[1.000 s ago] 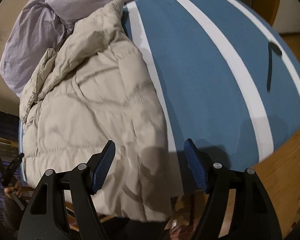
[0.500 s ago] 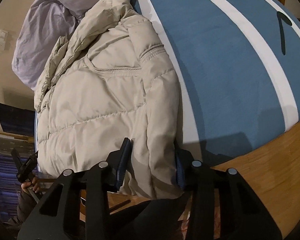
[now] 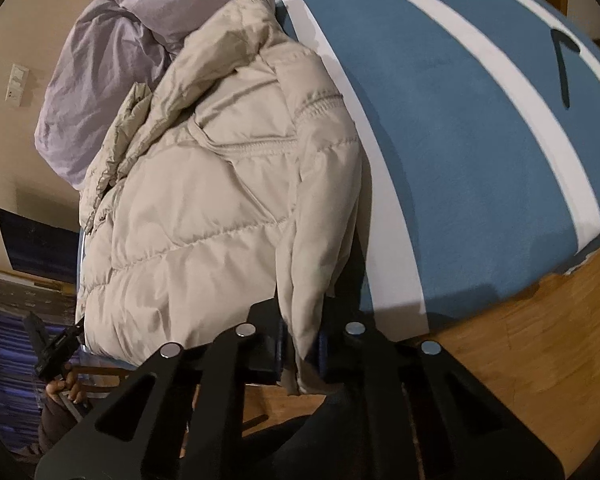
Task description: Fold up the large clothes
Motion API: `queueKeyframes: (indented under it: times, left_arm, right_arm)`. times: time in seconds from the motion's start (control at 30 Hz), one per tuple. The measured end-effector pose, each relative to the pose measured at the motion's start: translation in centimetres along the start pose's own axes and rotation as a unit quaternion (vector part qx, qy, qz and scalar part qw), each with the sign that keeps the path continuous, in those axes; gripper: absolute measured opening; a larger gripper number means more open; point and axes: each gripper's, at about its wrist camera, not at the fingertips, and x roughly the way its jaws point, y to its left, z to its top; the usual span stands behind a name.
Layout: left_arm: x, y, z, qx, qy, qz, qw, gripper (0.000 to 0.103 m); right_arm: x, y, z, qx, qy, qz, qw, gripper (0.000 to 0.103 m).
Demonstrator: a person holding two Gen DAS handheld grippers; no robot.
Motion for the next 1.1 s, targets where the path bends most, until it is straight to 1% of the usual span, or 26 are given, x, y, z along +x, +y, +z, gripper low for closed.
queueKeyframes:
  times: [0.17, 0.37, 0.53, 0.7, 0.87, 1.1]
  left_arm:
    - [-1.5, -0.9, 0.9, 0.011, -0.019, 0.002, 0.9998, 0.011]
    - [-3.7, -2.3, 2.9, 0.023, -0.052, 0.001, 0.9984, 0.009]
    - [-5.6, -3.3, 5.2, 0.025, -0.088, -0.003, 0.9958, 0.009]
    - [-6.7, -4.9, 8.8, 0.034, -0.121, 0.007, 0.9920, 0.009]
    - [-6.5, -6.2, 12.6, 0.032, -0.141, 0.018, 0.9894, 0.009]
    - [-5.2, -7.9, 17.4, 0.019, -0.156, 0.043, 0.9866, 0.009]
  right_arm:
    - [-1.5, 1.5, 0.7, -0.017, -0.035, 0.001, 0.999, 0.010]
    - [-3.4, 4.1, 2.8, -0.044, -0.075, 0.009, 0.996, 0.010]
    - [-4.6, 7.0, 6.0, -0.069, -0.109, 0.016, 0.992, 0.010]
    - [-4.9, 8.9, 9.6, -0.086, -0.132, 0.018, 0.987, 0.010]
    - [-4.4, 10.4, 13.6, -0.097, -0.143, 0.021, 0.985, 0.010]
    - [-2.3, 11.7, 19.0, -0.113, -0.131, 0.025, 0.985, 0.010]
